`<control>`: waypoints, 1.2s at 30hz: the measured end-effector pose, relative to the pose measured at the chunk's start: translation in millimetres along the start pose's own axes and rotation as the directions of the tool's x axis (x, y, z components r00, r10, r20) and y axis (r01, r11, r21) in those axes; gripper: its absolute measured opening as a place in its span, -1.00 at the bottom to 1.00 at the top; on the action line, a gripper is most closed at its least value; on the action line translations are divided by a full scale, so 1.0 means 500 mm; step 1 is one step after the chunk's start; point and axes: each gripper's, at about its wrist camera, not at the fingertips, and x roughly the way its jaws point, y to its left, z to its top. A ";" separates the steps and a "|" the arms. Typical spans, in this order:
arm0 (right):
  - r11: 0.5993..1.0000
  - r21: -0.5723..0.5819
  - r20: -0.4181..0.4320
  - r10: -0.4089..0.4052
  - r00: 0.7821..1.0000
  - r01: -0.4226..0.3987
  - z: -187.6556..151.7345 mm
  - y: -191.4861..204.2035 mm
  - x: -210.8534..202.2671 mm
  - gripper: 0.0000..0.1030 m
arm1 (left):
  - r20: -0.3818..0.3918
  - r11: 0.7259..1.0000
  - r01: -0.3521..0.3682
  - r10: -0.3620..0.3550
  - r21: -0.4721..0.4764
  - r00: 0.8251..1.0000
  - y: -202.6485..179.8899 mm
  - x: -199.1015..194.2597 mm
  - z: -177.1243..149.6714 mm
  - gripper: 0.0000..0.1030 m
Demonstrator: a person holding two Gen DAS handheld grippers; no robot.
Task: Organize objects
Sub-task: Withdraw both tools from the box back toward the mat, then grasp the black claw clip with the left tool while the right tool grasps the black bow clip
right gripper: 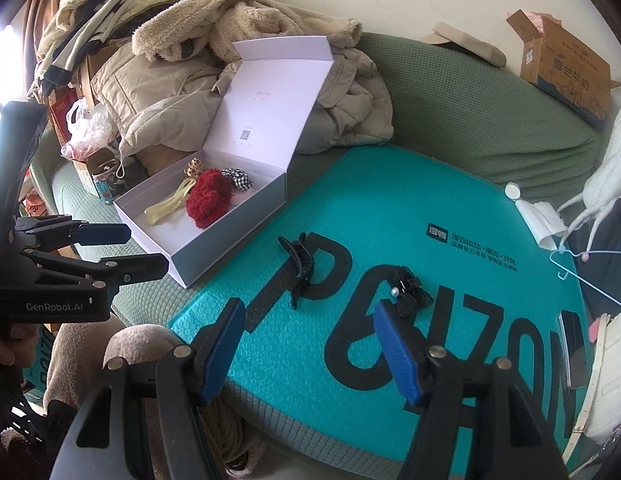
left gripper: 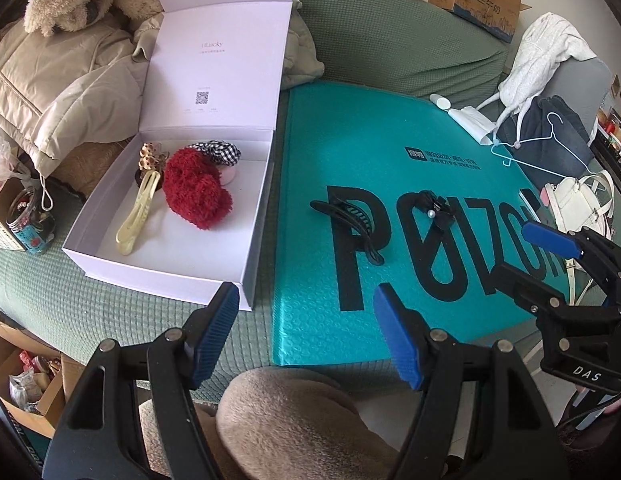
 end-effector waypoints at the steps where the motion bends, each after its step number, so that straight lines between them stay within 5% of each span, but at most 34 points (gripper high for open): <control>1: 1.000 0.012 -0.001 -0.005 1.000 0.005 -0.006 -0.008 0.000 0.31 | -0.006 1.000 0.006 -0.006 0.002 1.000 -0.006 0.007 -0.001 0.33; 16: 0.990 0.139 -0.048 -0.025 0.999 0.031 -0.072 -0.104 0.050 0.31 | -0.063 0.992 0.084 -0.079 0.093 0.995 -0.104 0.115 -0.003 0.33; 36: 0.980 0.186 -0.096 -0.058 0.994 0.075 -0.060 -0.182 0.200 0.31 | -0.150 0.990 0.120 -0.107 0.080 0.983 -0.119 0.309 0.045 0.32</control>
